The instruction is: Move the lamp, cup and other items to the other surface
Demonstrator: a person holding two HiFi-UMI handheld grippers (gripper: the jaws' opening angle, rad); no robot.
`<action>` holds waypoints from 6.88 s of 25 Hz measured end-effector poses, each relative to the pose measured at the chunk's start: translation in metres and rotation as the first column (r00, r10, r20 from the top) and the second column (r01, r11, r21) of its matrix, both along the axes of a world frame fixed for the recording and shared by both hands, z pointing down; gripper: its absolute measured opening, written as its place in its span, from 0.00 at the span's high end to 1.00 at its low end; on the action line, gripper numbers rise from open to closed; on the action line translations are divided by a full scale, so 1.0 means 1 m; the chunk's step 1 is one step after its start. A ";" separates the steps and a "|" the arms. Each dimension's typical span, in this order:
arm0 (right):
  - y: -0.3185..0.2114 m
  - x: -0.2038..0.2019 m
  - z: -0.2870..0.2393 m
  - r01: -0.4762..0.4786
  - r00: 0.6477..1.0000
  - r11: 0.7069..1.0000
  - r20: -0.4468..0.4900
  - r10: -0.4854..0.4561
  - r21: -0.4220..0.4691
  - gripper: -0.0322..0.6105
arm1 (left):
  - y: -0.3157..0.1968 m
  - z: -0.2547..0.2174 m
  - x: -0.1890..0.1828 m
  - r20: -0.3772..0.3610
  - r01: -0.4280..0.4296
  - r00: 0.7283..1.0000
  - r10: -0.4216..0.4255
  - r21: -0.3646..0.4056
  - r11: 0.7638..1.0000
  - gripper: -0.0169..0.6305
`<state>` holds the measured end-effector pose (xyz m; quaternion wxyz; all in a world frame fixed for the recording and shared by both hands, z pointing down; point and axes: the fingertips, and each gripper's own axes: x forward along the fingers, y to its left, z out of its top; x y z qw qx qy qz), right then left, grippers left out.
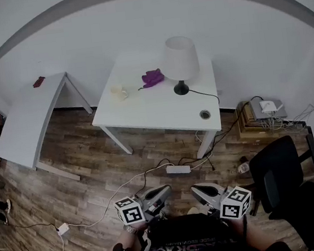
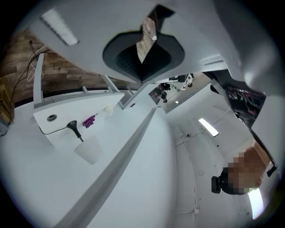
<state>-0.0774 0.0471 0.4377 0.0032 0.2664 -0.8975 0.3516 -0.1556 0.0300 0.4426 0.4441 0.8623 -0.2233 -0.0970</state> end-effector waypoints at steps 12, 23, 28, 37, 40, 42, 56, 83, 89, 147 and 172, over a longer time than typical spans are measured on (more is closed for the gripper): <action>-0.004 0.004 -0.004 0.006 1.000 1.000 0.013 -0.006 0.002 0.95 | -0.002 0.001 0.005 -0.002 0.014 1.000 -0.014 -0.003 1.000 0.98; -0.005 0.021 -0.002 0.019 0.997 0.999 0.078 -0.017 -0.034 0.94 | 0.008 0.012 0.010 0.015 0.074 0.997 -0.073 -0.042 0.996 0.98; -0.004 0.018 0.001 0.049 0.994 0.998 0.097 -0.044 -0.043 0.94 | 0.017 0.015 0.005 0.032 0.124 0.992 -0.122 -0.043 0.991 0.98; -0.019 -0.024 0.001 0.104 0.991 0.994 0.092 -0.101 -0.026 0.90 | 0.016 0.018 -0.046 0.048 0.210 0.977 -0.208 -0.041 0.977 0.98; -0.034 -0.041 0.000 0.081 0.993 0.997 0.086 -0.079 -0.019 0.90 | 0.003 0.018 -0.068 0.037 0.210 0.977 -0.209 -0.038 0.977 0.98; -0.044 -0.054 -0.003 0.062 0.995 0.998 0.076 -0.061 -0.011 0.89 | -0.008 0.016 -0.083 0.026 0.199 0.980 -0.198 -0.029 0.980 0.98; -0.110 -0.185 -0.001 0.019 0.999 1.000 0.045 -0.020 0.017 0.88 | -0.055 0.018 -0.215 -0.022 0.190 0.982 -0.190 -0.007 0.982 0.98; -0.354 -0.247 0.030 0.074 0.962 0.988 -0.271 -0.035 0.139 0.80 | -0.054 0.027 -0.329 -0.009 0.632 0.774 -0.633 -0.053 0.773 0.98; -0.453 -0.244 0.076 0.095 0.897 0.986 -0.442 -0.024 0.140 0.79 | -0.073 0.029 -0.327 0.010 0.678 0.733 -0.680 -0.074 0.731 0.98; -0.542 -0.273 0.185 0.249 0.718 0.967 -0.681 -0.142 0.061 0.87 | -0.117 0.048 -0.324 0.076 0.720 0.690 -0.720 -0.168 0.673 0.98; -0.442 -0.198 0.108 0.092 0.844 0.981 -0.536 0.013 0.168 0.86 | -0.161 0.040 -0.267 0.006 0.496 0.867 -0.499 -0.119 0.860 0.98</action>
